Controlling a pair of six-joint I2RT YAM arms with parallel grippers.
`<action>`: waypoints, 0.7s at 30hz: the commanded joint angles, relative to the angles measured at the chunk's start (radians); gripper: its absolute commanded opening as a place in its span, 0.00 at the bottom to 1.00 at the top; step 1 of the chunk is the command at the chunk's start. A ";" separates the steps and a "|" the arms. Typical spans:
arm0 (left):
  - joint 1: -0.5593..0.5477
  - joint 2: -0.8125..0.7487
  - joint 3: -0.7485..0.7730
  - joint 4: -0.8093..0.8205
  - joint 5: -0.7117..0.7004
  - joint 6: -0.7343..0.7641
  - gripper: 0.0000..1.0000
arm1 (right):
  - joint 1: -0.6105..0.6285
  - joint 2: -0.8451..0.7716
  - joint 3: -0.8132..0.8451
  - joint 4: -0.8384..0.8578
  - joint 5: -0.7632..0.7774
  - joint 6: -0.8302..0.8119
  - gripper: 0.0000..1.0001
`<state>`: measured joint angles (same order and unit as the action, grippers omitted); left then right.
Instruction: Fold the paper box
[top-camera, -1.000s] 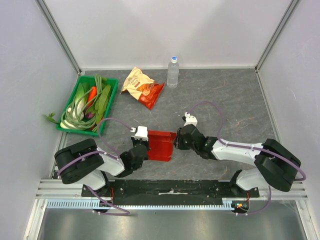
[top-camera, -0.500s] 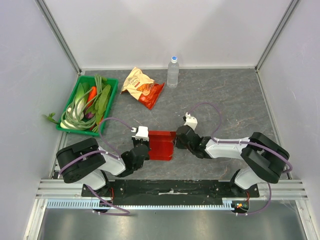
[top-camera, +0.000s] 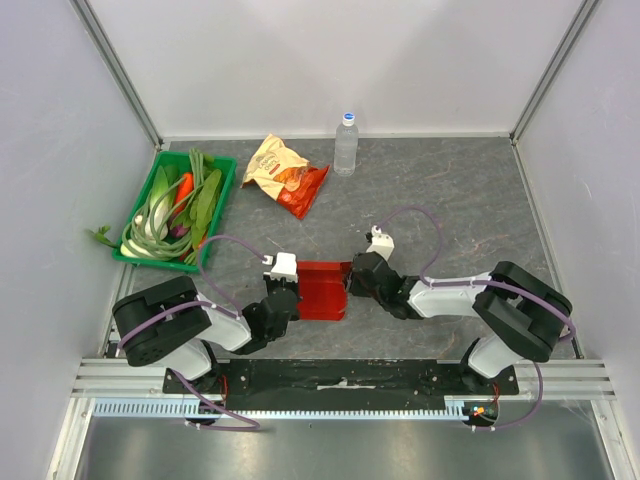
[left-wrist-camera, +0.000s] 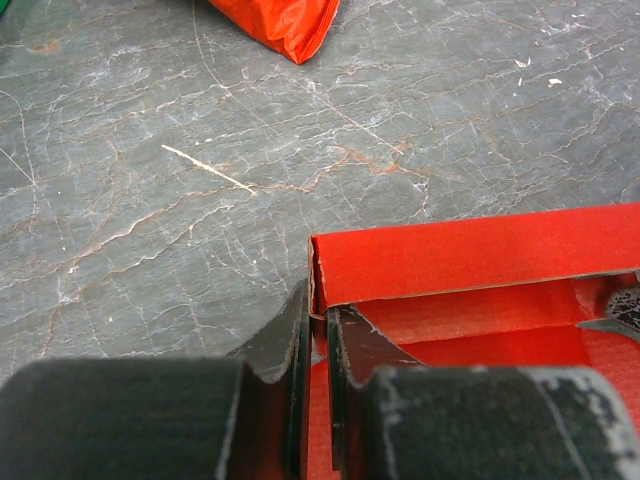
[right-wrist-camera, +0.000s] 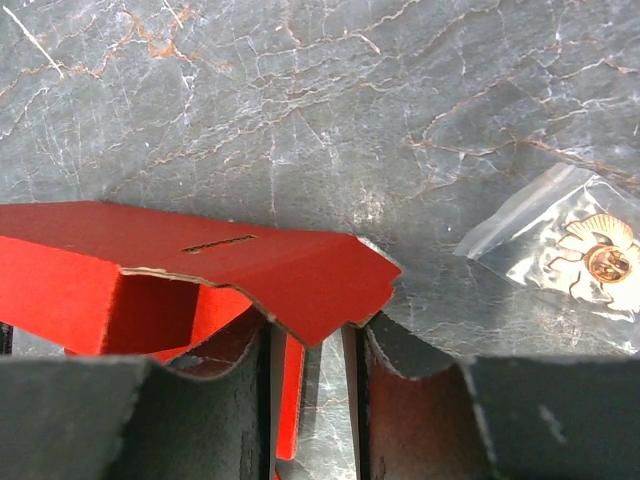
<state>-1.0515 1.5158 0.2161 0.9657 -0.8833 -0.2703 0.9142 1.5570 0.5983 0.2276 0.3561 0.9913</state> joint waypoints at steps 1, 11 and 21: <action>-0.008 -0.009 0.020 0.008 -0.032 -0.041 0.02 | 0.008 -0.038 -0.049 0.183 -0.008 -0.031 0.33; -0.013 0.001 0.023 0.007 -0.031 -0.040 0.02 | 0.052 -0.037 0.000 0.167 -0.005 -0.074 0.18; -0.016 -0.003 0.020 0.004 -0.034 -0.043 0.02 | 0.052 0.107 0.093 0.070 -0.061 0.013 0.25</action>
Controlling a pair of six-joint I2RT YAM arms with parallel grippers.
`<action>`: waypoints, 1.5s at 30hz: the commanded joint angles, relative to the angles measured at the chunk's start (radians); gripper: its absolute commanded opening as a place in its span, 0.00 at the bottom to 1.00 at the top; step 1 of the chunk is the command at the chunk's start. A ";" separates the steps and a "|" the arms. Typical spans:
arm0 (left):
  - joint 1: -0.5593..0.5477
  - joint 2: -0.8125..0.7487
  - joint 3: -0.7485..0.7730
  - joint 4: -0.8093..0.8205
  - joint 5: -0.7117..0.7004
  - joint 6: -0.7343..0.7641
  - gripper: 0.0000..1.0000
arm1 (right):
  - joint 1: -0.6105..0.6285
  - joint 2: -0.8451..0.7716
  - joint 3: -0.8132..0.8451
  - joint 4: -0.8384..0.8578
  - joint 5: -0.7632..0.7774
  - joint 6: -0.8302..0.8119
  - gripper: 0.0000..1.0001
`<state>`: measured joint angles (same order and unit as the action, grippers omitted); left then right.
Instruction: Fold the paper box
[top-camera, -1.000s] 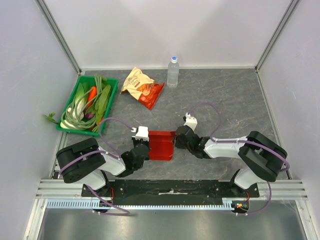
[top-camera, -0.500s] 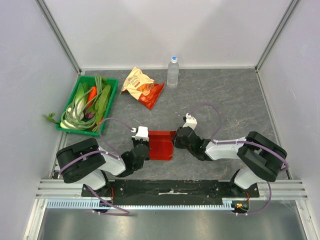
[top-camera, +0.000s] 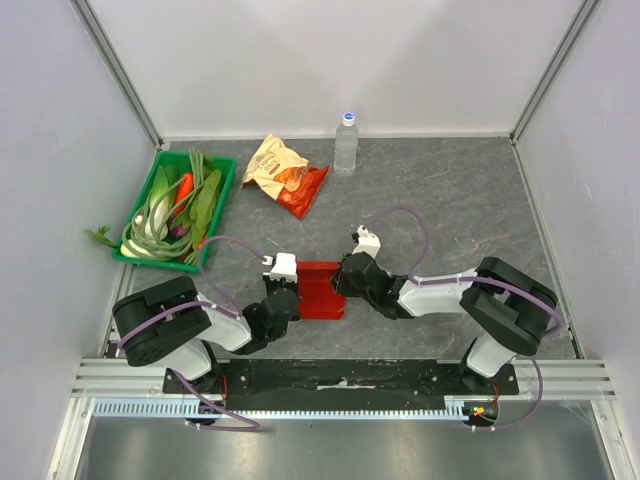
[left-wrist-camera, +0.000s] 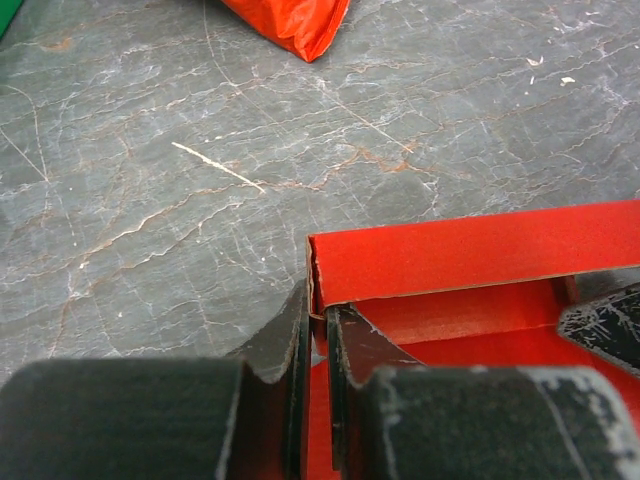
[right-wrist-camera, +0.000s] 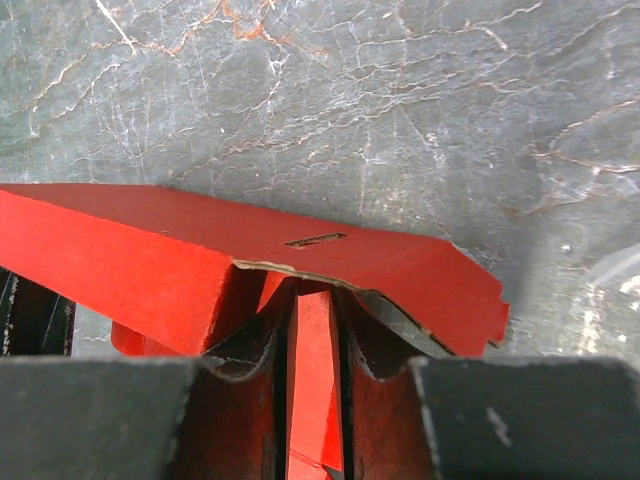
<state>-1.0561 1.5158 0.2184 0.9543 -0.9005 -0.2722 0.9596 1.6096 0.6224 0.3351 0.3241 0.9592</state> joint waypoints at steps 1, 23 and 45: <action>-0.012 -0.006 0.015 0.015 -0.017 -0.042 0.02 | 0.004 0.059 0.074 -0.054 -0.031 0.055 0.26; -0.012 -0.008 0.018 -0.026 -0.043 -0.082 0.02 | 0.024 -0.177 -0.062 -0.123 -0.140 -0.007 0.12; -0.013 -0.005 0.033 -0.049 -0.046 -0.082 0.02 | 0.027 -0.313 0.290 -0.806 0.009 -0.563 0.31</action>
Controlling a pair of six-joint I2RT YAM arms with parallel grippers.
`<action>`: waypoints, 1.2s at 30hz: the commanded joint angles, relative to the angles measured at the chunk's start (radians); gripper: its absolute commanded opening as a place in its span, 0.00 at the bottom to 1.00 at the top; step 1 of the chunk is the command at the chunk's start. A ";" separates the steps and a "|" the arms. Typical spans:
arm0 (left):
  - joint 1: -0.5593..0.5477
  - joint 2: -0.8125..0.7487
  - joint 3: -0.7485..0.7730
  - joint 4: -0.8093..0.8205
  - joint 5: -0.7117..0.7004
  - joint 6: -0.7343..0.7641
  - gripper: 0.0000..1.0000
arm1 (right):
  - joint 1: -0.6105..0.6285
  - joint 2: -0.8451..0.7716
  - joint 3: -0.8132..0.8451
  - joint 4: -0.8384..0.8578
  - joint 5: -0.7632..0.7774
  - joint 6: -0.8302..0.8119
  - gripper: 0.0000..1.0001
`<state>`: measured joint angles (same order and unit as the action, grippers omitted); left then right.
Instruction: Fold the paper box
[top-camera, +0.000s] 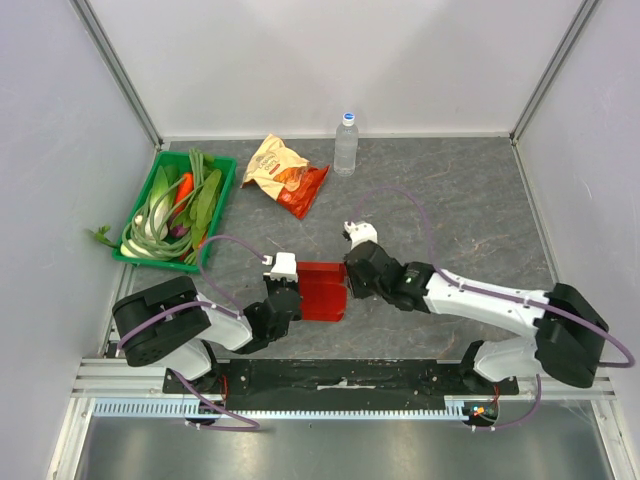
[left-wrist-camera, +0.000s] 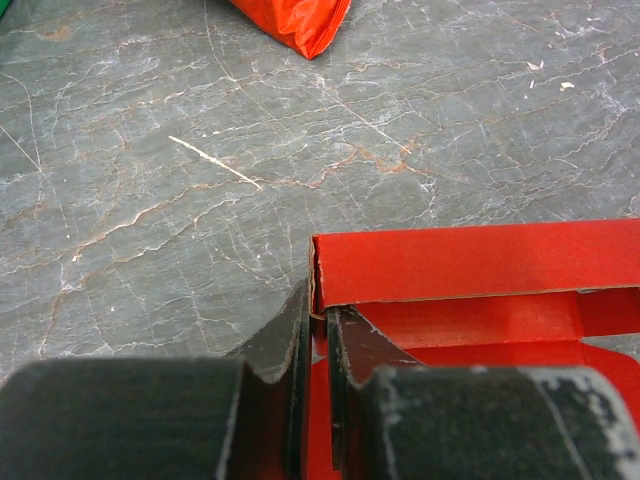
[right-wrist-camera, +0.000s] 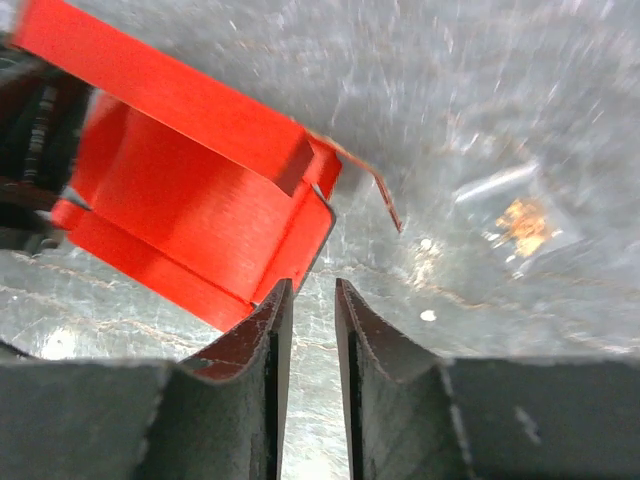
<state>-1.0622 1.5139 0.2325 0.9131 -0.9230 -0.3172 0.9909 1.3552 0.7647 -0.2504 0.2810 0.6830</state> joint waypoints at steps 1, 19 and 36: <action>-0.005 -0.004 0.016 -0.008 -0.023 -0.039 0.02 | -0.012 -0.054 0.168 -0.239 0.067 -0.328 0.31; -0.007 -0.006 0.013 -0.011 -0.031 -0.042 0.02 | -0.124 0.194 0.366 -0.219 -0.197 -0.695 0.36; -0.008 -0.003 0.021 -0.010 -0.019 -0.040 0.02 | -0.124 0.262 0.419 -0.207 -0.244 -0.515 0.00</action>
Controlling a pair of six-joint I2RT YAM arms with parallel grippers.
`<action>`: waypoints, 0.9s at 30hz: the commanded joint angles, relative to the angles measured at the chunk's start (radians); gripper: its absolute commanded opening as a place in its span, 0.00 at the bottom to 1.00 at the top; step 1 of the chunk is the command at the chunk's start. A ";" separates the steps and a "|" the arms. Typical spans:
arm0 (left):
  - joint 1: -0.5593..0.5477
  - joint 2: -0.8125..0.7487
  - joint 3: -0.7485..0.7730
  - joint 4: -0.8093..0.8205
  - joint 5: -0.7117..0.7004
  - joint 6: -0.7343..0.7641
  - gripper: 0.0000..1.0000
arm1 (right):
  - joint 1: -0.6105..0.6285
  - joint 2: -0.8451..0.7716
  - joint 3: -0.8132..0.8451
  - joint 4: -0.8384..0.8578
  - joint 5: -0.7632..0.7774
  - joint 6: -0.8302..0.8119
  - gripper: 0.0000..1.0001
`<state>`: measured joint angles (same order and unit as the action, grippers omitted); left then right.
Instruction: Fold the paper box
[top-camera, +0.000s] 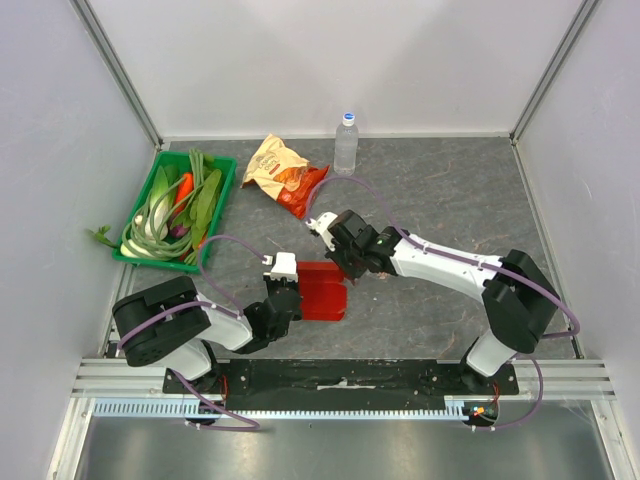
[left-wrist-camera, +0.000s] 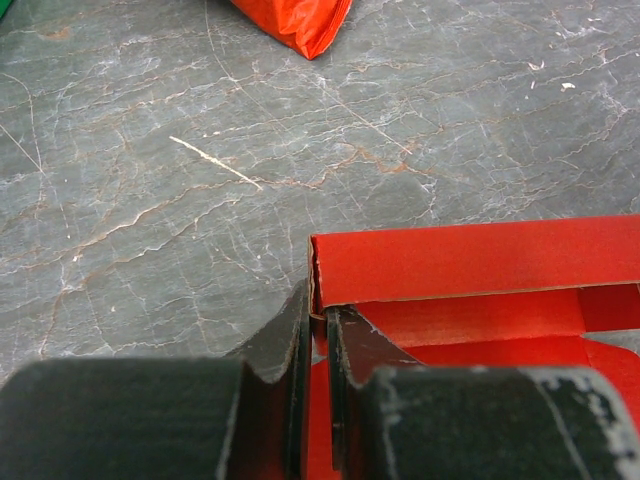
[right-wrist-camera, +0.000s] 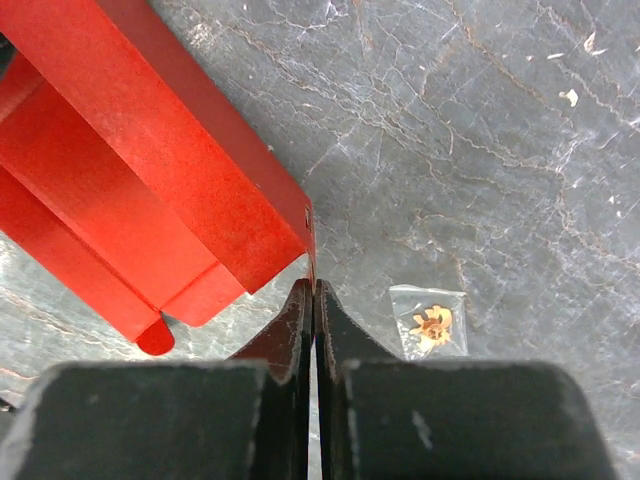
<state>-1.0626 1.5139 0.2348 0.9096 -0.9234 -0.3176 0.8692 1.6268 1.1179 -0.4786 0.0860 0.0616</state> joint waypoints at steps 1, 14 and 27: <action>-0.010 -0.003 0.018 -0.006 -0.017 -0.040 0.02 | -0.002 -0.007 0.072 0.021 -0.049 0.144 0.00; -0.025 -0.032 0.021 -0.028 -0.020 -0.043 0.02 | -0.004 -0.044 -0.045 0.161 0.032 0.782 0.00; -0.028 -0.034 0.014 -0.029 -0.026 -0.044 0.02 | -0.004 -0.162 -0.194 0.316 -0.054 0.592 0.19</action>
<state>-1.0813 1.4940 0.2367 0.8688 -0.9382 -0.3241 0.8604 1.5288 0.9535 -0.3019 0.1036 0.7574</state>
